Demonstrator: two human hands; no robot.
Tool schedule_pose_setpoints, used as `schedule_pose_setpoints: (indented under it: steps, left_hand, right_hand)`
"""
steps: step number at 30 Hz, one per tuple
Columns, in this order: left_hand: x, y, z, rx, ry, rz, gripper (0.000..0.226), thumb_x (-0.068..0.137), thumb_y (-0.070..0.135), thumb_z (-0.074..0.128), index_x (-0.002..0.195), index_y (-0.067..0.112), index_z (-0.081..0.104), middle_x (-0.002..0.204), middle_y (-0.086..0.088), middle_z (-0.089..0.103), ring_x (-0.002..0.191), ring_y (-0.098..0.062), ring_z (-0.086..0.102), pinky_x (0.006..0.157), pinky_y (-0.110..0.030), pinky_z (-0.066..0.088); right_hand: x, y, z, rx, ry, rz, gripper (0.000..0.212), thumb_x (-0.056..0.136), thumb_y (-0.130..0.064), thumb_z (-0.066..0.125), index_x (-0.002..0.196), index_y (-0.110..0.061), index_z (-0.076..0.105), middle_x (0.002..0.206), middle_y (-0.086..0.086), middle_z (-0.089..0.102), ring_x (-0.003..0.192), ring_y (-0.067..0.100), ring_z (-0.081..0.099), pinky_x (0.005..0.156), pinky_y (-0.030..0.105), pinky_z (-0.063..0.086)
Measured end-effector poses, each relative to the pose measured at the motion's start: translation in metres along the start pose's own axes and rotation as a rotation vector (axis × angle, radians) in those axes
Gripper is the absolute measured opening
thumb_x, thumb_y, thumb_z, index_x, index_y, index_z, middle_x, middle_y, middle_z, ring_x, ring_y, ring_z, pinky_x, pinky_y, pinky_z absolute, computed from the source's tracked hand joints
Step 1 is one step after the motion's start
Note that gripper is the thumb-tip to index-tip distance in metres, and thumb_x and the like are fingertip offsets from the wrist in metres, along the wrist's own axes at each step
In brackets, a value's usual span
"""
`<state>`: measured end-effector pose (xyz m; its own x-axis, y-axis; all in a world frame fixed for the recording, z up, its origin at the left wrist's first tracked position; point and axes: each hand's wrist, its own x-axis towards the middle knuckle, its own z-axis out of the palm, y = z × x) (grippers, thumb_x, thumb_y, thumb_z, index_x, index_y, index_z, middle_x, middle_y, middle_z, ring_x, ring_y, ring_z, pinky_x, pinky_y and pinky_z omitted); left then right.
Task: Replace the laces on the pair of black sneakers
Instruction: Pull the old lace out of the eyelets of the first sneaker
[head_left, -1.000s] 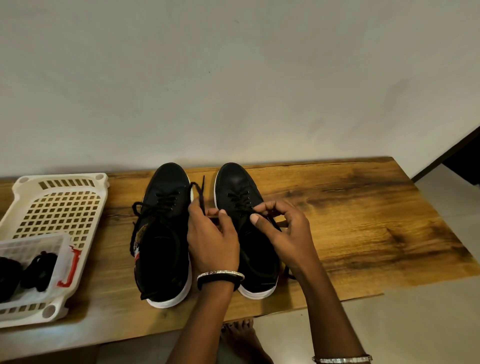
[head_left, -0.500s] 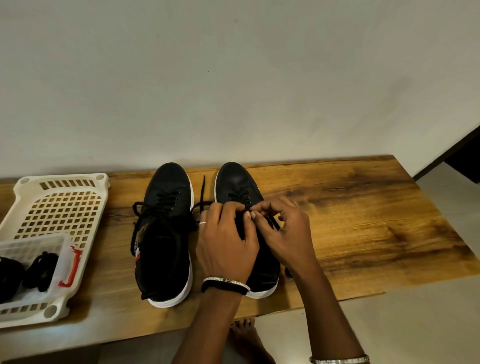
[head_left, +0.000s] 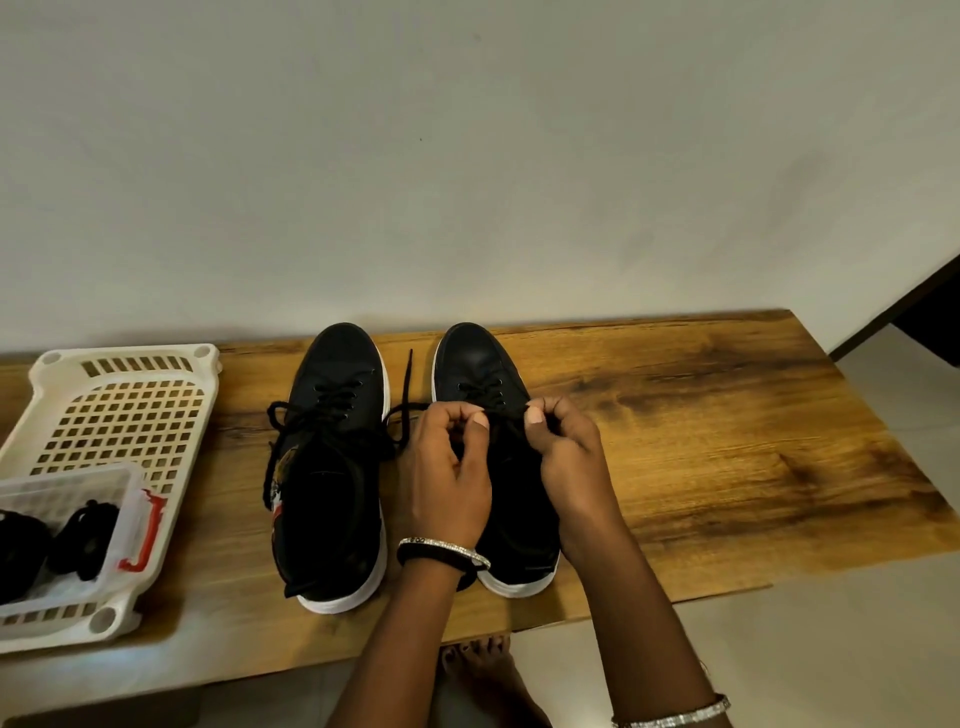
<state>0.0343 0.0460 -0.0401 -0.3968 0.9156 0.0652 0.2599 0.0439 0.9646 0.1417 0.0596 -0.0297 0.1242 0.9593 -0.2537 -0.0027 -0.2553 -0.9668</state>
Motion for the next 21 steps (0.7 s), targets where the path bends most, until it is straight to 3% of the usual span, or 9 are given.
schedule_pose_setpoints:
  steps: [2,4,7,9,12,14,16,18,21]
  left_hand:
    - [0.001,-0.004,0.001,-0.033,-0.009,-0.008,0.009,0.091,0.036,0.051,0.087,0.033,0.058,0.091,0.008,0.064,0.083,-0.008,0.061,0.071,-0.031,0.051]
    - [0.002,-0.007,0.001,-0.057,-0.021,0.0,0.012,0.09,0.037,0.049,0.089,0.029,0.059,0.092,0.006,0.063,0.085,-0.011,0.061,0.073,-0.033,0.051]
    - [0.002,-0.008,0.0,-0.059,-0.04,0.016,0.014,0.092,0.035,0.051,0.093,0.025,0.06,0.093,0.005,0.063,0.085,-0.012,0.062,0.073,-0.035,0.052]
    - [0.003,-0.008,-0.001,-0.049,-0.038,0.021,0.012,0.093,0.033,0.052,0.093,0.025,0.06,0.093,0.006,0.064,0.084,-0.011,0.061,0.071,-0.035,0.052]
    - [0.004,-0.008,-0.001,-0.034,-0.032,0.025,0.007,0.097,0.024,0.055,0.093,0.025,0.06,0.092,0.005,0.063,0.082,-0.011,0.061,0.069,-0.033,0.051]
    - [0.003,-0.007,-0.001,0.01,-0.018,0.066,0.006,0.098,0.02,0.056,0.093,0.023,0.06,0.093,0.006,0.062,0.082,-0.011,0.06,0.068,-0.032,0.05]
    - [0.002,-0.007,0.0,0.059,0.009,0.111,0.005,0.097,0.02,0.055,0.094,0.021,0.059,0.094,0.006,0.06,0.085,-0.013,0.059,0.071,-0.034,0.05]
    - [0.001,-0.006,0.001,0.069,0.026,0.126,0.008,0.096,0.024,0.052,0.094,0.02,0.059,0.094,0.005,0.059,0.088,-0.017,0.059,0.074,-0.037,0.051]
    - [0.001,-0.006,0.0,0.066,0.022,0.134,0.007,0.097,0.017,0.054,0.093,0.019,0.059,0.094,0.003,0.059,0.088,-0.02,0.058,0.073,-0.036,0.049]
  right_hand:
    - [-0.001,-0.006,-0.002,0.162,0.014,0.086,0.016,0.101,-0.019,0.056,0.089,-0.016,0.065,0.093,0.006,0.072,0.093,0.028,0.068,0.083,0.043,0.058]
    - [-0.001,-0.01,-0.007,0.18,0.034,-0.011,0.006,0.094,-0.016,0.061,0.092,-0.014,0.066,0.094,0.004,0.07,0.092,0.023,0.067,0.076,0.033,0.055]
    - [-0.002,-0.009,-0.012,-0.181,-0.002,-0.314,0.025,0.08,-0.024,0.063,0.103,-0.027,0.071,0.106,-0.008,0.069,0.106,0.017,0.063,0.085,0.033,0.052]
    - [-0.002,-0.006,-0.009,-0.539,0.042,-0.506,0.021,0.081,-0.033,0.061,0.1,-0.031,0.07,0.102,-0.018,0.066,0.106,0.012,0.058,0.088,0.037,0.048]
    - [-0.001,-0.003,-0.005,-0.693,0.108,-0.652,0.014,0.087,-0.036,0.058,0.091,-0.026,0.066,0.092,-0.016,0.064,0.096,0.013,0.057,0.085,0.046,0.047]
    - [-0.003,-0.002,-0.003,-0.714,0.175,-0.698,0.012,0.093,-0.032,0.058,0.093,-0.022,0.065,0.091,-0.014,0.064,0.092,0.012,0.058,0.085,0.042,0.046]
    - [-0.009,-0.008,0.001,-0.487,0.272,-0.597,0.009,0.098,-0.023,0.056,0.097,-0.019,0.064,0.088,-0.014,0.065,0.087,0.007,0.061,0.08,0.028,0.049]
    - [-0.009,-0.018,0.001,-0.001,0.368,-0.32,0.01,0.101,-0.013,0.053,0.097,-0.013,0.062,0.081,-0.012,0.066,0.075,0.0,0.063,0.064,0.014,0.049]
    - [0.0,-0.013,-0.012,0.327,0.387,0.101,0.011,0.099,-0.014,0.052,0.092,-0.014,0.061,0.083,0.0,0.066,0.072,0.008,0.062,0.06,0.021,0.051]
